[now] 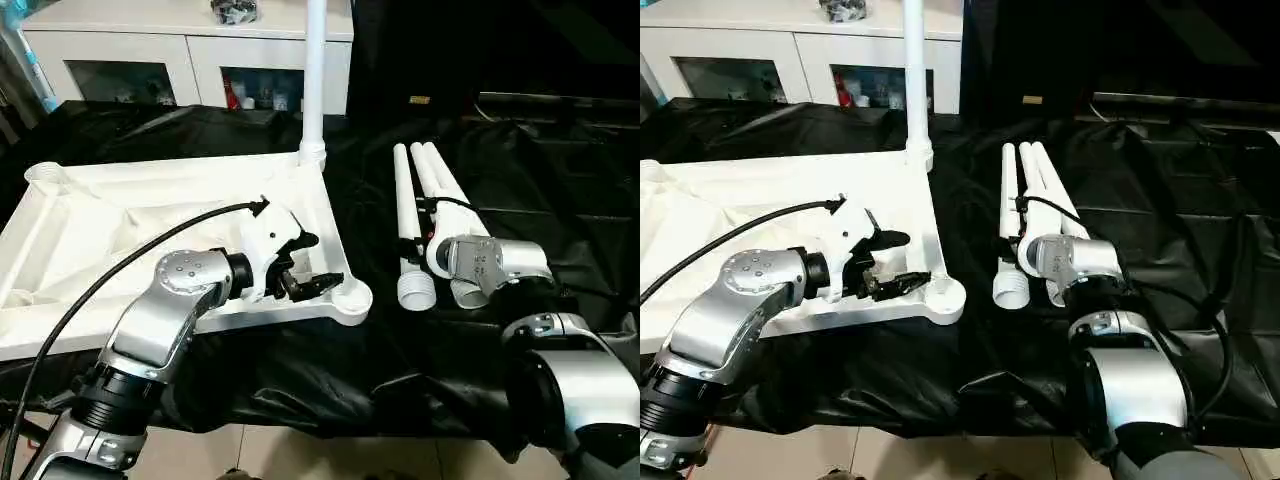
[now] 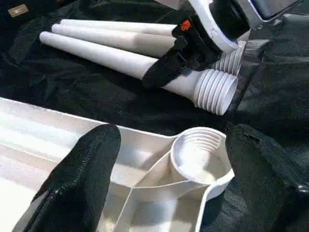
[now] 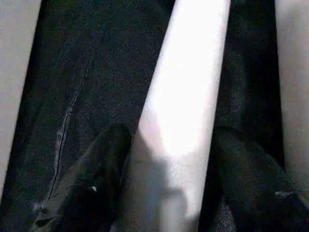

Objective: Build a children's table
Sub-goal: Pick table leg

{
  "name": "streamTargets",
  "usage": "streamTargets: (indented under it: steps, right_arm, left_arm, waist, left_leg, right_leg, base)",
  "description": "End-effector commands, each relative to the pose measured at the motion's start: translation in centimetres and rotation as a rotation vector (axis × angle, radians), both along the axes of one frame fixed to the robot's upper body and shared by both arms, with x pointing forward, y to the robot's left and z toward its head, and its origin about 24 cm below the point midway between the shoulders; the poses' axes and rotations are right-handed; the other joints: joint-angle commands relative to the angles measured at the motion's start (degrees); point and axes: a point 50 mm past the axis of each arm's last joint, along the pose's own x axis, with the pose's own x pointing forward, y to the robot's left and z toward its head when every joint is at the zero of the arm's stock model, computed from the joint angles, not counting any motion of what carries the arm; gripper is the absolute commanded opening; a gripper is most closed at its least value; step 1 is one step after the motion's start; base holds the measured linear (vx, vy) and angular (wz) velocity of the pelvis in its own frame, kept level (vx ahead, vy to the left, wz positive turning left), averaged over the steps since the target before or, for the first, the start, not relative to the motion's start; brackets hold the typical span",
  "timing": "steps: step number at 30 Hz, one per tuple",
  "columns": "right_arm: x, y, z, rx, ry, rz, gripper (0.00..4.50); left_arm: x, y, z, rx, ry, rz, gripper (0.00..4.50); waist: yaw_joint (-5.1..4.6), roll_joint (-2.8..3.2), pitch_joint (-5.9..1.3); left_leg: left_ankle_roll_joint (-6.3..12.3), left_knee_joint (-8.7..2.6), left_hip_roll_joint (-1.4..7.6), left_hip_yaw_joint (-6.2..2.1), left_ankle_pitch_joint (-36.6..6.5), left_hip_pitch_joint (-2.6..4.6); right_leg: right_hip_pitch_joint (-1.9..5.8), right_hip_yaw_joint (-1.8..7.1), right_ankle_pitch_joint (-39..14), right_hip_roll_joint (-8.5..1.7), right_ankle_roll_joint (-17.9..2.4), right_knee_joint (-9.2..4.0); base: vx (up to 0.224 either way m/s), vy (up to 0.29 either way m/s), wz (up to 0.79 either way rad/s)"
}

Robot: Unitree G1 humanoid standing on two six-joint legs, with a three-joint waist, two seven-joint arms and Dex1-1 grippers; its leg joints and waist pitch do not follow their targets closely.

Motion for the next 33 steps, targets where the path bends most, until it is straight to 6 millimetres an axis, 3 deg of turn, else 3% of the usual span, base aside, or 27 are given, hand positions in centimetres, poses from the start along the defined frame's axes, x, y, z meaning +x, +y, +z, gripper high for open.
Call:
streamTargets:
  steps: [1,11,14,16,18,20,21,23,24,25,26,28,30,33]
  right_arm:
    - [-0.1,-0.3,-0.2,-0.006,0.034,-0.013,2.46]
    - [-0.1,-0.9,-0.5,0.068,0.043,-0.094,1.88]
    - [0.1,-0.9,-0.2,0.104,0.015,-0.108,1.85]
    - [0.2,-0.9,0.0,0.121,-0.001,-0.110,1.85]
    - [0.9,-0.6,1.5,0.216,-0.139,-0.096,1.85]
    - [1.1,-0.6,2.1,0.244,-0.198,-0.091,1.85]
    - [1.3,-0.5,2.9,0.297,-0.286,-0.058,1.85]
    - [0.5,-0.2,4.9,0.470,-0.536,0.096,1.85]
    - [0.5,-0.2,4.9,0.470,-0.536,0.096,1.85]
    - [0.0,-0.3,5.1,0.508,-0.569,0.131,1.84]
    - [-0.2,-0.4,5.2,0.532,-0.585,0.150,1.84]
    - [-0.7,-0.4,5.3,0.582,-0.609,0.191,1.84]
    - [-1.4,-0.4,5.6,0.646,-0.632,0.254,1.84]
    - [-3.1,-0.1,6.0,0.757,-0.662,0.404,1.84]
  left_arm:
    - [0.0,-0.3,0.5,0.004,-0.016,-0.023,3.89]
    - [0.3,-0.5,0.6,0.010,-0.024,-0.027,3.89]
    - [0.8,-0.5,0.9,-0.005,-0.031,-0.006,3.89]
    - [1.0,-0.5,1.0,-0.012,-0.034,0.004,3.89]
    - [2.0,-0.8,1.9,-0.088,-0.032,0.073,3.89]
    - [2.3,-0.9,2.2,-0.117,-0.028,0.096,3.89]
    - [2.8,-1.2,2.9,-0.185,-0.014,0.122,3.89]
    - [3.9,-2.4,4.3,-0.376,0.059,0.165,3.89]
    - [3.9,-2.4,4.3,-0.376,0.059,0.165,3.89]
    - [4.2,-2.8,4.6,-0.419,0.085,0.171,3.89]
    - [4.3,-3.1,4.8,-0.446,0.101,0.173,3.89]
    - [4.6,-3.6,5.0,-0.489,0.129,0.174,3.89]
    - [4.8,-4.2,5.3,-0.533,0.163,0.169,3.89]
    - [5.2,-5.5,5.8,-0.615,0.239,0.143,3.89]
  waist:
    - [-0.04,0.16,-4.35]
    - [-0.03,0.15,-4.29]
    - [0.03,0.92,-4.26]
    - [-0.04,0.53,-4.31]
    - [0.04,1.00,-4.42]
    - [0.20,0.71,-4.62]
    - [0.19,0.85,-4.60]
    - [0.55,0.52,-4.67]
    - [0.66,-0.02,-4.72]
    - [0.94,0.16,-4.96]
    - [1.10,-0.14,-4.93]
    - [1.05,-0.25,-4.79]
    - [1.26,-0.21,-4.64]
    - [2.04,-0.22,-4.68]
  left_leg:
    - [-0.82,-3.30,0.65,0.24,-11.8,0.63]
    - [-1.30,-3.31,0.65,0.21,-13.2,0.80]
    - [-1.62,-3.28,0.53,0.12,-13.9,0.86]
    - [-1.64,-3.29,0.53,0.13,-14.4,0.82]
    - [-1.49,-3.17,0.48,0.13,-14.2,0.70]
    - [-0.66,-3.11,0.53,0.07,-12.7,0.49]
    - [-0.36,-3.10,0.47,0.14,-12.6,0.41]
    - [1.34,-2.86,0.38,0.40,-11.2,0.26]
    - [2.08,-2.78,0.41,0.52,-10.6,0.21]
    - [3.25,-2.83,0.72,0.16,-8.7,0.23]
    - [4.10,-2.80,0.67,0.22,-7.8,0.23]
    - [4.79,-2.77,0.55,0.25,-7.3,-0.01]
    - [5.18,-2.67,0.37,0.48,-8.2,0.19]
    - [5.19,-2.75,0.62,0.30,-8.6,0.33]
  right_leg:
    - [3.15,2.65,-11.3,-2.31,-12.1,-3.70]
    - [2.99,2.59,-13.2,-2.34,-11.5,-3.92]
    - [2.93,2.51,-13.5,-2.28,-11.4,-3.96]
    - [3.06,2.48,-13.5,-2.26,-11.4,-4.05]
    - [3.23,2.49,-12.5,-2.33,-11.6,-3.99]
    - [3.43,2.41,-10.2,-2.34,-12.3,-3.75]
    - [3.51,2.39,-9.8,-2.26,-12.6,-3.66]
    - [3.80,2.45,-7.6,-2.23,-12.9,-3.77]
    - [3.93,2.53,-6.6,-2.20,-13.0,-3.76]
    - [3.90,2.43,-4.5,-2.35,-13.9,-3.29]
    - [3.92,2.34,-4.1,-2.35,-14.3,-3.32]
    - [3.98,2.32,-5.1,-2.35,-14.6,-3.48]
    - [3.88,2.35,-7.6,-2.30,-14.1,-4.00]
    - [3.85,2.21,-10.2,-2.43,-12.9,-4.33]
  base:
    - [0.000,0.000,0.00]
    - [0.000,0.000,0.00]
    - [0.000,0.000,0.00]
    - [0.000,0.000,0.00]
    - [0.000,0.000,0.00]
    - [0.000,0.000,0.00]
    - [0.000,0.000,0.00]
    - [0.000,0.000,0.00]
    - [0.000,0.000,0.00]
    - [0.000,0.000,0.00]
    - [0.000,0.000,0.00]
    - [0.000,0.000,0.00]
    - [0.000,0.000,0.00]
    - [0.000,0.000,0.00]
